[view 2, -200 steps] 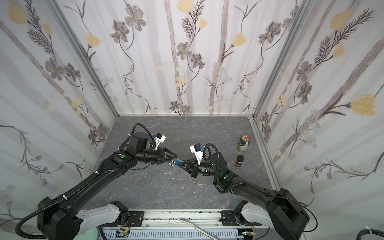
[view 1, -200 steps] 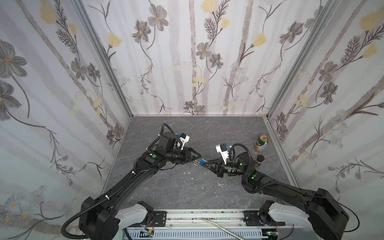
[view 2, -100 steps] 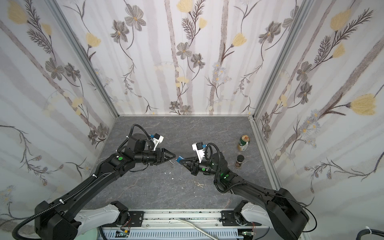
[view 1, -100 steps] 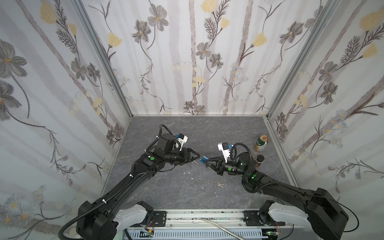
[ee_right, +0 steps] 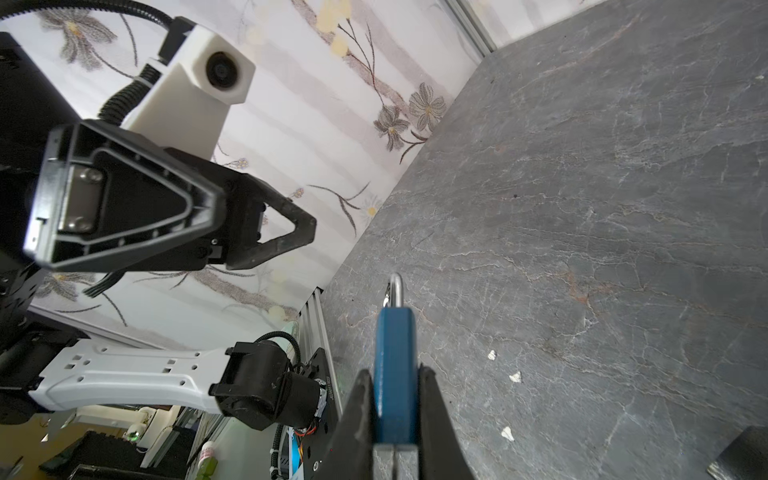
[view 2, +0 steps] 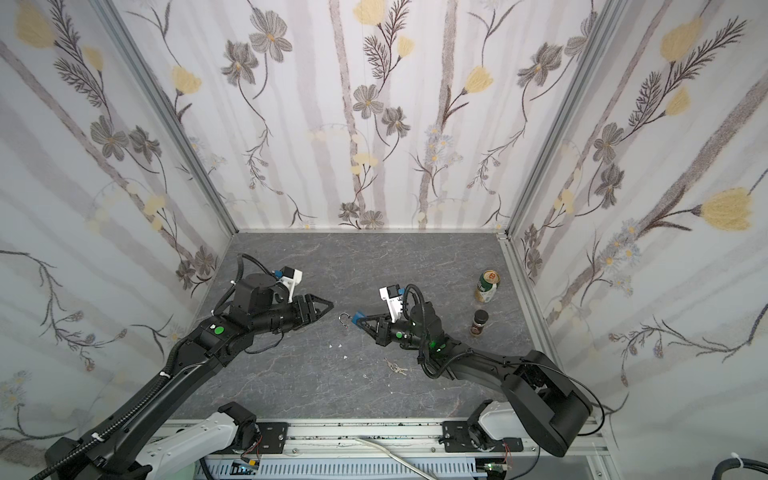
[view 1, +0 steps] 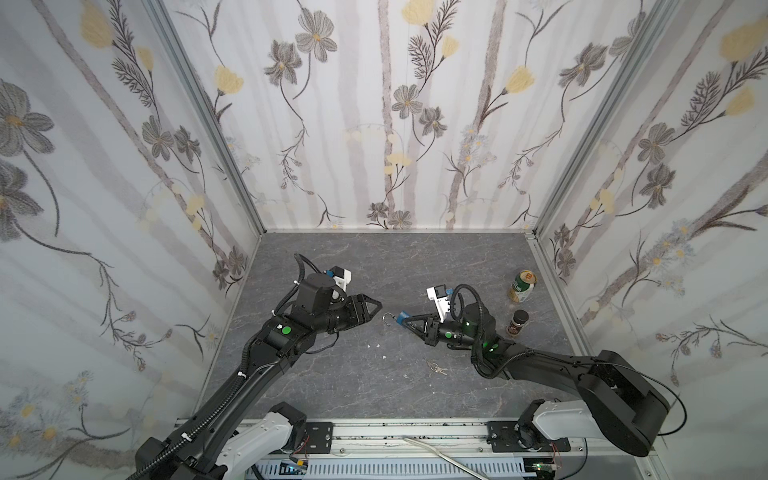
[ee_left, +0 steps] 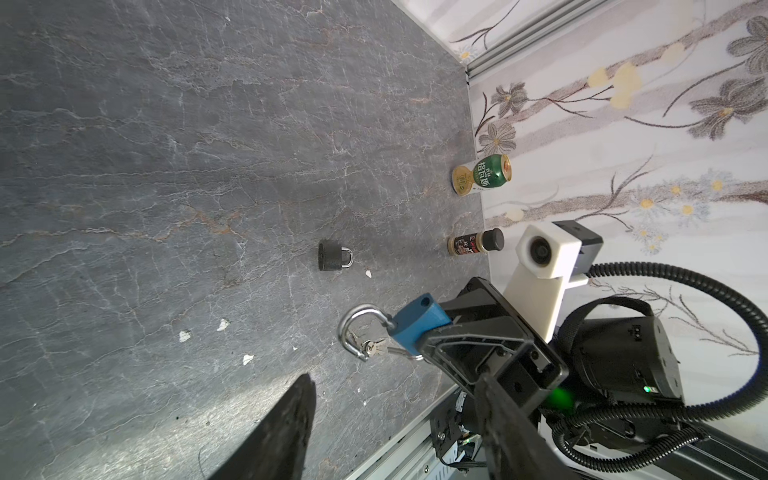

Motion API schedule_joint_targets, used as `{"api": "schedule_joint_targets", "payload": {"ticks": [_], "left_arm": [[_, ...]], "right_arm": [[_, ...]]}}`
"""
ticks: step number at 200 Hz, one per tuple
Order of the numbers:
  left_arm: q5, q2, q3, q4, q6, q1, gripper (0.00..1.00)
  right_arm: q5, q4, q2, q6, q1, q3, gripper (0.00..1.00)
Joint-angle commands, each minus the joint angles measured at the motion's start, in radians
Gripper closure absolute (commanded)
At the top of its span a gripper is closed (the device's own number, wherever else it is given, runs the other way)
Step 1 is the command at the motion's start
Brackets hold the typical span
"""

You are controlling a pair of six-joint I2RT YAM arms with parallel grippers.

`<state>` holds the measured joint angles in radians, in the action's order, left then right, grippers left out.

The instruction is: Unlock with the key

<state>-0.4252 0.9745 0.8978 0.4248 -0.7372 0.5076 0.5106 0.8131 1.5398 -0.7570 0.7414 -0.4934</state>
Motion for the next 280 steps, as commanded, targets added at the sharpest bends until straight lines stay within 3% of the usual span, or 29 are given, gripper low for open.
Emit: {"api": "schedule_joint_targets", "payload": {"ticks": [1, 119, 223, 280], "left_arm": [[0.014, -0.012, -0.014, -0.003, -0.013, 0.000, 0.37], [-0.006, -0.048, -0.081, -0.044, -0.064, 0.000, 0.37], [-0.002, -0.050, -0.092, -0.057, -0.085, -0.001, 0.37], [0.000, -0.049, -0.102, -0.065, -0.093, -0.001, 0.37]], "right_arm": [[-0.021, 0.127, 0.079, -0.053, 0.009, -0.031, 0.99], [-0.064, 0.218, 0.572, -0.258, 0.076, -0.360, 0.98], [-0.116, 0.166, 0.764, -0.414, 0.070, -0.490, 0.97], [-0.107, 0.155, 0.816, -0.447, 0.070, -0.519, 0.89]]}}
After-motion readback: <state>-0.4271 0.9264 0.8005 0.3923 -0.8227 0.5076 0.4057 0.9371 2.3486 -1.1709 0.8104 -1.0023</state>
